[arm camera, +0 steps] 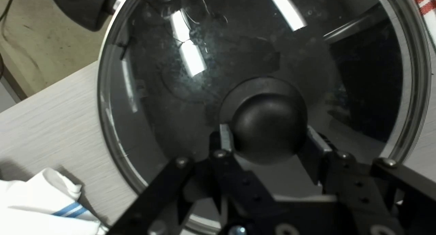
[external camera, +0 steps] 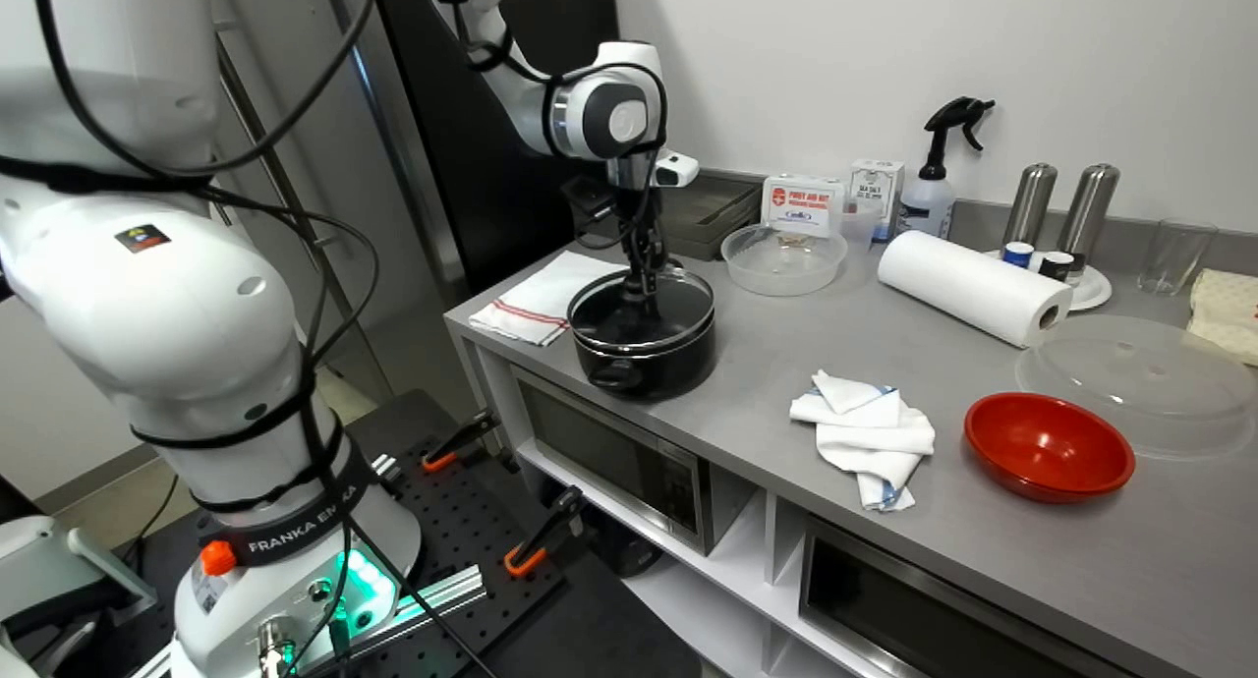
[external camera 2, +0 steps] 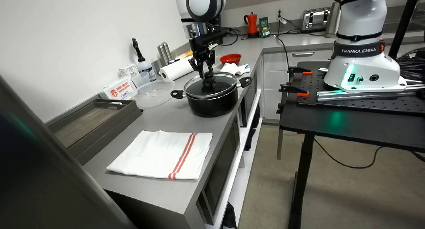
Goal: Put the lid on the pot
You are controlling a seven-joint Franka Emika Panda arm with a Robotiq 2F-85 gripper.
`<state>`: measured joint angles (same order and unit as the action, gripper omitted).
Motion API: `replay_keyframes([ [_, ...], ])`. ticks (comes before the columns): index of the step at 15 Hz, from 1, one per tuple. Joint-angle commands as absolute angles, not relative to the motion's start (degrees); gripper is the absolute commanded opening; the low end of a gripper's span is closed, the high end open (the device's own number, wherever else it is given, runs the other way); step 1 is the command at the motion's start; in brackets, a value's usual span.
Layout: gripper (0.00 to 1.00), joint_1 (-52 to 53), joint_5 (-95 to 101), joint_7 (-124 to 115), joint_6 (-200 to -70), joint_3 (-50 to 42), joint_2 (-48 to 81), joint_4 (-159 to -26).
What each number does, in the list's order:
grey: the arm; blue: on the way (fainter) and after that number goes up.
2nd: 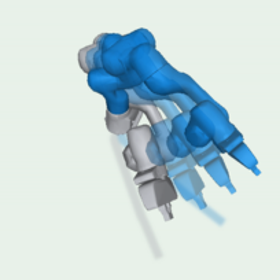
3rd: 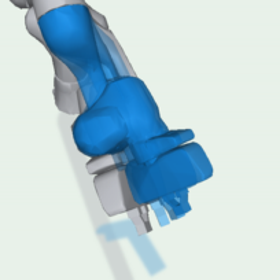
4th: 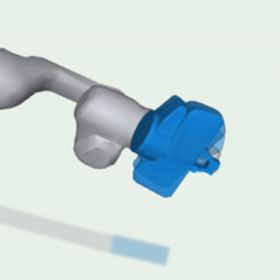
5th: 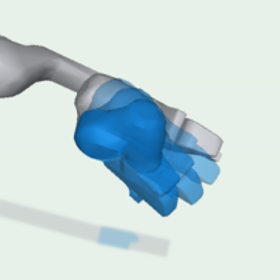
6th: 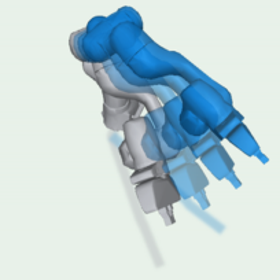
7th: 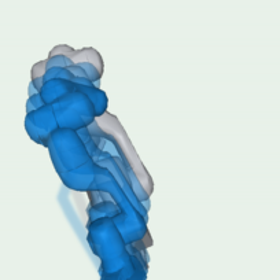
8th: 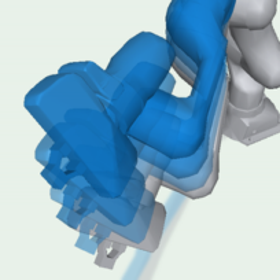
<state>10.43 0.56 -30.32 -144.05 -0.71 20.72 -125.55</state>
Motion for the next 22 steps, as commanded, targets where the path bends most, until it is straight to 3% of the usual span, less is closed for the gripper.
replay_keyframes([
  [1, 0.25, 10.8, 0.5, -30.0, -144.4, -0.8, 21.3, -124.0],
  [22, 0.25, 10.8, 0.5, -30.0, -144.2, -1.6, 22.3, -123.1],
])
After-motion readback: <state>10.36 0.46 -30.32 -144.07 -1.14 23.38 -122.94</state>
